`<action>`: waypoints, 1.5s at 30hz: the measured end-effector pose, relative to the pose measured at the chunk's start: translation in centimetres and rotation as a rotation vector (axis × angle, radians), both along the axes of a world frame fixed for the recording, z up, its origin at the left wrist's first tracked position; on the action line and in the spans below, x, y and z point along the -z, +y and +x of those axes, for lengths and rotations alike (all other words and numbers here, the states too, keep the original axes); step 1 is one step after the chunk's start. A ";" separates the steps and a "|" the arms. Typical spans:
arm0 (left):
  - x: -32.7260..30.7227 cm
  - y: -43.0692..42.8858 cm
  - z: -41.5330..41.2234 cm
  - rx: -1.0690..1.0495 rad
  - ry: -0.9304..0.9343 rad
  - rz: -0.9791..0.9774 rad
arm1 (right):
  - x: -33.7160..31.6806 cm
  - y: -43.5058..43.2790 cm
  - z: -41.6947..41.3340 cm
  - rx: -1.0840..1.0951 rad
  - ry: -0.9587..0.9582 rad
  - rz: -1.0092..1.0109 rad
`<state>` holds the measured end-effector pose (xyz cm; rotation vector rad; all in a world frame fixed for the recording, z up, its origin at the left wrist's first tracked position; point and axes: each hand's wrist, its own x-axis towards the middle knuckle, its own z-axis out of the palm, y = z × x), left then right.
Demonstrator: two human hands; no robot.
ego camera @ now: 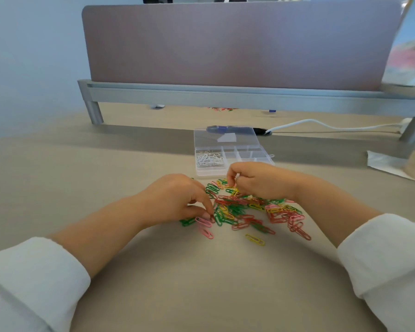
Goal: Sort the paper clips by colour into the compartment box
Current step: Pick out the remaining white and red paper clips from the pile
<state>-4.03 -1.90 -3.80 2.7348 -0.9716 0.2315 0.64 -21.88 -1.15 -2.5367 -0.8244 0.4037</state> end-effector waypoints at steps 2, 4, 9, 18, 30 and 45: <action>0.0 -0.3 -0.2 -0.008 0.001 0.038 | 0.2 -0.1 -0.3 0.032 0.033 0.079; -0.2 -0.6 -0.4 -0.058 0.010 0.117 | 0.6 0.1 -0.6 0.052 0.018 0.074; -0.4 -0.8 -0.8 -0.147 -0.014 0.292 | 0.8 0.5 -0.8 0.067 -0.125 0.010; 0.7 0.1 0.0 -0.235 0.173 -0.119 | 1.5 0.3 -0.3 0.037 -0.194 0.023; 0.8 -0.7 1.5 -0.262 0.036 -0.249 | 1.6 0.4 -0.4 -0.048 -0.204 -0.104; 0.6 -1.2 3.4 -0.280 0.003 -0.045 | 1.2 -0.5 0.2 0.013 -0.075 0.005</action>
